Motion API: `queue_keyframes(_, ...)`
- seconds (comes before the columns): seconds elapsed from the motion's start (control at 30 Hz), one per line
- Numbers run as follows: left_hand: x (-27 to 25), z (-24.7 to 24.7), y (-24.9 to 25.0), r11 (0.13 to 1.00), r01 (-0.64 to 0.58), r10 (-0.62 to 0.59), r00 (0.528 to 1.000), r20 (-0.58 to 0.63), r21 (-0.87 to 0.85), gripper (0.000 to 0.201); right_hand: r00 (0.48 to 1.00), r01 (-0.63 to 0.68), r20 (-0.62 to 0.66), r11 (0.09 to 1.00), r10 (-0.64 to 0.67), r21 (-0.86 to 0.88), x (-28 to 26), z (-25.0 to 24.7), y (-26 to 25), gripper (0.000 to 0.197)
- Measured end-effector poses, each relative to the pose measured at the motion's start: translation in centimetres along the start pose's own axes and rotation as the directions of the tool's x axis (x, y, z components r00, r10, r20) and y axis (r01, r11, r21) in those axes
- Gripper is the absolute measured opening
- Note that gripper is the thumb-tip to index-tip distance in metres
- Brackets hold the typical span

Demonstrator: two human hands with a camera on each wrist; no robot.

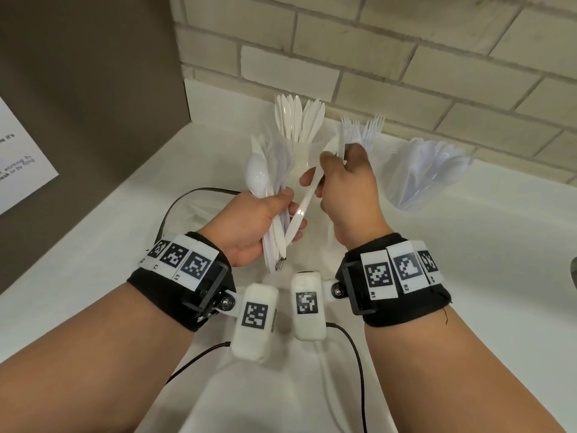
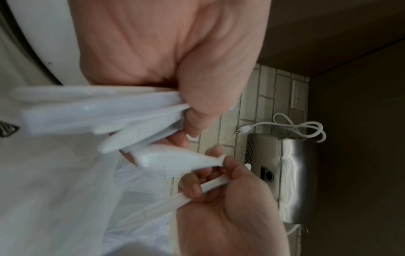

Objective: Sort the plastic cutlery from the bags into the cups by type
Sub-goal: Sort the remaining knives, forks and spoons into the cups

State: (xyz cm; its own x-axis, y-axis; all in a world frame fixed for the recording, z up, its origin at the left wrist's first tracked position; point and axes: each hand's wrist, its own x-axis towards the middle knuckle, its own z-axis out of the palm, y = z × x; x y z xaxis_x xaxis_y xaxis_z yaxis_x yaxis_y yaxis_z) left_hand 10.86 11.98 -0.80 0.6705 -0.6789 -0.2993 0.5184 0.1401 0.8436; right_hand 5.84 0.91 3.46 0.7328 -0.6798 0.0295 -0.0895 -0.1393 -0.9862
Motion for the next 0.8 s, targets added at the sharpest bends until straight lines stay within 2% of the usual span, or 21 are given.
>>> queue_keyframes(0.1, 0.0, -0.4, -0.3, 0.991, -0.014, 0.011, 1.000, 0.024, 0.129, 0.015, 0.994, 0.109, -0.020, 0.993, -0.110, -0.049, 0.2, -0.1, -0.3, 0.013)
queue_keyframes(0.23, -0.4, -0.4, -0.5, 0.966, -0.041, 0.005, 0.990, 0.140, 0.255, 0.023, 0.991, 0.132, 0.005, 0.986, -0.133, -0.102, 0.6, -0.1, -0.8, 0.032)
queue_keyframes(0.33, -0.7, -0.3, -0.5, 0.978, -0.013, -0.029, 0.980, 0.196, 0.207, 0.046, 0.987, 0.159, -0.002, 0.980, -0.160, -0.122, 1.0, -0.2, -0.8, 0.009)
queue_keyframes(0.37, -0.7, -0.4, -0.4, 0.986, 0.008, -0.042, 0.977, 0.208, 0.165, 0.048, 0.985, 0.170, 0.008, 0.975, -0.170, -0.143, 1.1, -0.2, -0.7, 0.013)
queue_keyframes(0.5, -0.4, -0.9, 0.2, 0.997, 0.046, -0.057, 0.976, 0.212, 0.058, 0.037, 0.981, 0.183, 0.099, 0.961, -0.165, -0.206, 0.8, -0.4, -0.1, 0.009)
queue_keyframes(0.57, -0.4, -0.9, 0.3, 0.998, 0.058, -0.063, 0.972, 0.226, 0.029, 0.026, 0.979, 0.192, 0.116, 0.954, -0.169, -0.232, 0.7, -0.3, 0.3, 0.023)
queue_keyframes(0.63, -0.5, -0.9, 0.2, 0.998, 0.065, -0.069, 0.967, 0.244, 0.024, 0.020, 0.976, 0.214, 0.091, 0.943, -0.197, -0.257, 0.7, -0.3, 0.5, 0.029)
queue_keyframes(0.73, -0.3, -1.1, 0.0, 0.997, 0.064, -0.069, 0.973, 0.218, 0.031, 0.015, 0.960, 0.272, 0.001, 0.927, -0.281, -0.259, 0.4, -0.3, -0.1, 0.017)
queue_keyframes(0.8, -0.1, -1.2, -0.1, 0.998, 0.045, -0.053, 0.981, 0.189, 0.048, 0.015, 0.963, 0.267, 0.048, 0.927, -0.264, -0.265, 0.2, -0.2, -0.5, 0.020)
